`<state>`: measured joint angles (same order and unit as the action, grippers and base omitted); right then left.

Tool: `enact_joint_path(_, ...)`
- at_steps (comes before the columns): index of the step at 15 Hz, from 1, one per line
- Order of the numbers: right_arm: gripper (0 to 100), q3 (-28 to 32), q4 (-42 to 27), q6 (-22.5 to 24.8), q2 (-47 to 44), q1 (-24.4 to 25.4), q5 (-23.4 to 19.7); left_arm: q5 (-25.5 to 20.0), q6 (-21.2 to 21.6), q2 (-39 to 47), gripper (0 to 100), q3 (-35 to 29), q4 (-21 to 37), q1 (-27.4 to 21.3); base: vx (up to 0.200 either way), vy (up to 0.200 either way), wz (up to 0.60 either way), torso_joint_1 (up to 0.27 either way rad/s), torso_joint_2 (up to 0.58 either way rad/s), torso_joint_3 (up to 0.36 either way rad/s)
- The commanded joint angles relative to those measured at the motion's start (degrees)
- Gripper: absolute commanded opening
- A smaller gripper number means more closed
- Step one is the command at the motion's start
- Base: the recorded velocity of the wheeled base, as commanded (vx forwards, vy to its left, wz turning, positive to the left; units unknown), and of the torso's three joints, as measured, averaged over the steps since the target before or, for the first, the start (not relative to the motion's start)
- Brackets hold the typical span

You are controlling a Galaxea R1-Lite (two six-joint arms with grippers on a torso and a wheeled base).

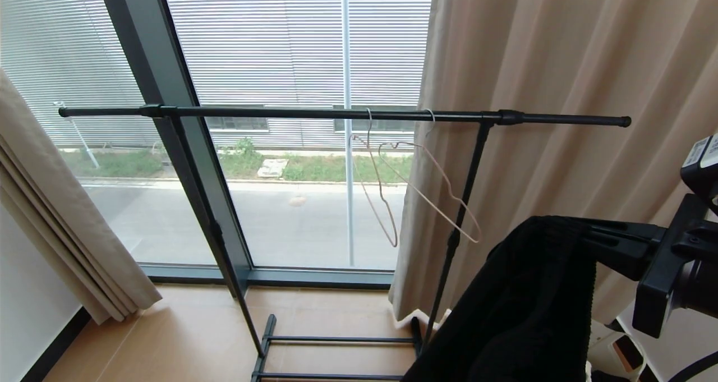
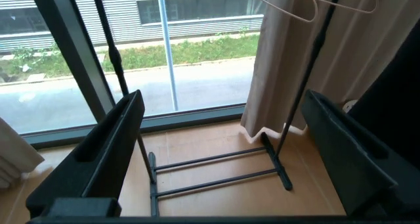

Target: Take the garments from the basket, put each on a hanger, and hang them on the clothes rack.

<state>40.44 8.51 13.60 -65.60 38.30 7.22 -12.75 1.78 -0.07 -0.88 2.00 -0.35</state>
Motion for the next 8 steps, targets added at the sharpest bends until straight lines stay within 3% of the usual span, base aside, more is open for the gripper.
enact_joint_path(1,0,0.0,0.0,0.0,-0.1,0.0,0.0,0.0,0.0,0.1,100,0.0,0.0,0.0,0.000,0.200,0.00,0.002,0.00,0.002)
enact_joint_path(5,0,-0.3,0.0,0.0,-0.1,0.0,0.0,0.0,0.0,0.1,100,0.0,0.0,0.0,0.000,0.200,0.00,0.002,0.00,-0.001)
enact_joint_path(8,0,-0.5,0.0,0.1,-0.1,0.0,0.0,0.1,-0.1,0.1,100,0.0,-0.1,0.0,0.000,0.000,0.00,0.000,0.00,0.000)
